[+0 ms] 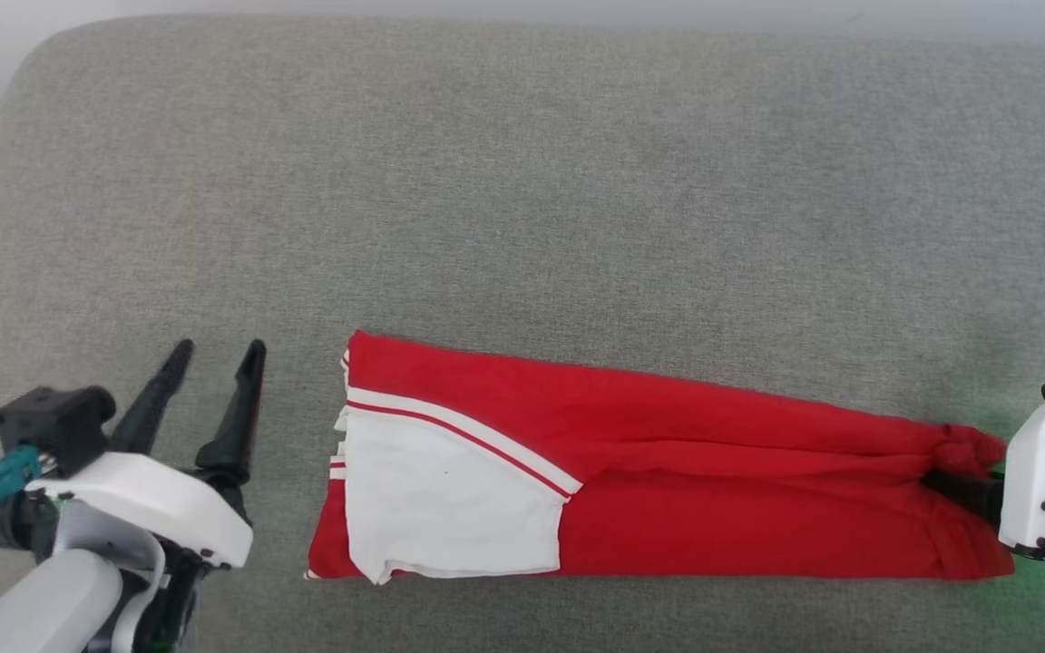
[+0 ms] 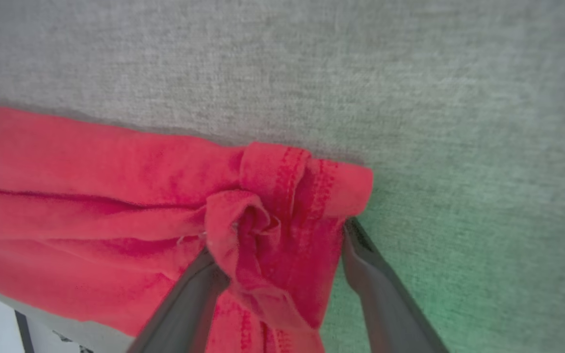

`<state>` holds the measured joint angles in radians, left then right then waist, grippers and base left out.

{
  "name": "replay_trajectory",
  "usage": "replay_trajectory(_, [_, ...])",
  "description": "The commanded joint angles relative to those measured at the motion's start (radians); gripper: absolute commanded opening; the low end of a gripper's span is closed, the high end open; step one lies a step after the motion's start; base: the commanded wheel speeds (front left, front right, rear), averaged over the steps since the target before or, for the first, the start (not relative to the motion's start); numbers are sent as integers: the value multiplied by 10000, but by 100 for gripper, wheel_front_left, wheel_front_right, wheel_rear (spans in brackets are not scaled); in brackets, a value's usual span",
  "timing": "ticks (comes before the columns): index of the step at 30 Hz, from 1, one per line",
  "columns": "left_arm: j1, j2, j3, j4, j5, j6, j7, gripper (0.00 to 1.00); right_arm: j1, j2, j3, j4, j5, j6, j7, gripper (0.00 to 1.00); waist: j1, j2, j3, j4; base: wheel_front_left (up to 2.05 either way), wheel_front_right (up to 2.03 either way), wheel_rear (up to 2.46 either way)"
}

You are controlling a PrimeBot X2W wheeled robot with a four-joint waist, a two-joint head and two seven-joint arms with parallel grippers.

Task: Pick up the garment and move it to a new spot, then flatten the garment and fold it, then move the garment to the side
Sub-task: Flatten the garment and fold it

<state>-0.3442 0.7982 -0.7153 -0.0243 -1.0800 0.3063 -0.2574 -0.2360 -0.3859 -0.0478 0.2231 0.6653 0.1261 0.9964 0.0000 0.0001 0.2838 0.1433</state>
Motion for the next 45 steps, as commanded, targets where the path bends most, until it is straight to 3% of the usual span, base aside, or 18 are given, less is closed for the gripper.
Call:
replay_trajectory(1, [288,-256,566,109,599,-159,-77,100,433,988,962,650,580,86,349,0,0,-1,-37,65,0,0,0])
replay_trajectory(7, [1808,-1640,2903,509,1990,-1146,-82,100,-100,665,261,449,1689,68,208,0,0,-1,-163,96,0,0,0])
replay_trajectory(13, [2841,-2838,4591,785,3051,-2243,-84,100,-263,-138,-685,52,1956,43,212,0,0,-1,-333,-48,0,0,0])
replay_trajectory(22, [3401,-4093,6087,1018,4059,-3463,-84,100,-705,-1204,-2624,720,1053,43,19,0,0,-1,-468,-314,0,0,0])
replay_trajectory(28, [3429,-4652,6593,1324,4490,-3912,-85,100,-1304,-1759,-3545,1838,-330,45,-445,0,0,-1,-464,-477,0,0,0])
replay_trajectory(33, [3397,-4945,6844,1537,4666,-4133,-85,100,-1507,-1483,-3287,1730,-352,45,-275,0,0,-1,-527,-524,0,0,0])
replay_trajectory(39, [3481,-5141,7013,1638,4855,-4284,-85,100,-673,-433,-2609,-425,1158,46,263,0,0,-1,-675,-426,0,0,0])
replay_trajectory(45, [3363,-5248,6943,1704,4826,-4334,-86,100,22,777,-1539,-2424,1621,46,661,0,0,-1,-708,-191,0,0,0])
